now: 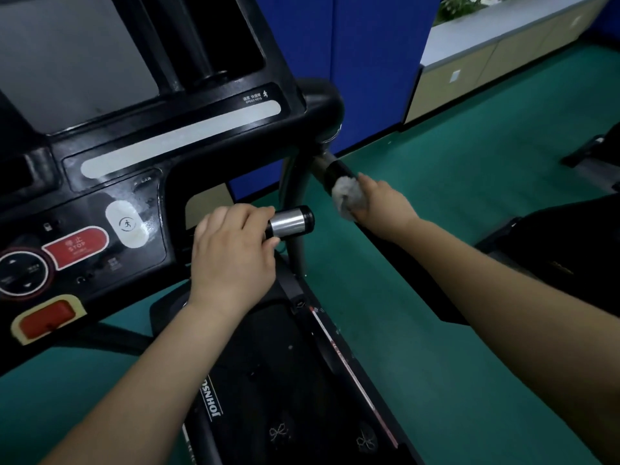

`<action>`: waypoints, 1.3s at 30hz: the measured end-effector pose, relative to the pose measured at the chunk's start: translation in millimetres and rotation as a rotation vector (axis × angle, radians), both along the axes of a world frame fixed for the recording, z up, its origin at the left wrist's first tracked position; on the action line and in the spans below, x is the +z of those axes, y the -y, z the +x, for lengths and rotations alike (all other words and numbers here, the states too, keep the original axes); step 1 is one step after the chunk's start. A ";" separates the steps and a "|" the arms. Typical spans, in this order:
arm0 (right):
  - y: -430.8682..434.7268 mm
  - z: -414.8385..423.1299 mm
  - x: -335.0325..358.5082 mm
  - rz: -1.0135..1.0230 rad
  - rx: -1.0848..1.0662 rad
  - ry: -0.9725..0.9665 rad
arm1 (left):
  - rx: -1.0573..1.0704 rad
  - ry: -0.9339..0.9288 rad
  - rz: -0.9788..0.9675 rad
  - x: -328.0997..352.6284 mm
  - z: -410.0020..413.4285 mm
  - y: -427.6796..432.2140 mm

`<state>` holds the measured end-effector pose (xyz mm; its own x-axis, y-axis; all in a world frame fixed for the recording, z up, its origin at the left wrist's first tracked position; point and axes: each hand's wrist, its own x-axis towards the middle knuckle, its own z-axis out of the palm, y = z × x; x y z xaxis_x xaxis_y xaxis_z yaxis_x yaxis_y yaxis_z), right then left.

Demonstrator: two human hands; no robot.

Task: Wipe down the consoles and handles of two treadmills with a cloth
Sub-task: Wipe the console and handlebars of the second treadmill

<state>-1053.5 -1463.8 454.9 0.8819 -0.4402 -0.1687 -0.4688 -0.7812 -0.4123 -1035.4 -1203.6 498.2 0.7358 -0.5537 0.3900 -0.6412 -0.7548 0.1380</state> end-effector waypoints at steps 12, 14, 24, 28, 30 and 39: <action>41.8 -137.1 -3.9 0.579 -0.291 0.113 | 0.036 0.005 0.105 5.5 -3.6 4.0; 39.7 -143.9 -9.5 0.621 -0.330 0.143 | 0.038 -0.024 0.137 8.0 -3.2 5.6; 63.4 -196.0 -23.0 0.946 -0.354 0.125 | 0.043 -0.028 0.136 4.8 -1.7 9.9; 52.6 -199.4 -30.3 0.934 -0.344 0.180 | 0.029 -0.001 0.139 3.7 -0.2 9.5; 47.3 -182.1 -20.5 0.914 -0.298 0.210 | 0.037 -0.002 0.129 3.4 0.2 9.6; -2.1 -125.8 9.8 0.292 0.119 0.400 | 0.082 -0.010 0.001 4.4 -37.5 26.6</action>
<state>-1179.3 -1461.7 464.6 0.9439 -0.3174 0.0911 -0.1444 -0.6448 -0.7506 -1073.0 -1230.2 502.6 0.7824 -0.4921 0.3817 -0.5761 -0.8047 0.1434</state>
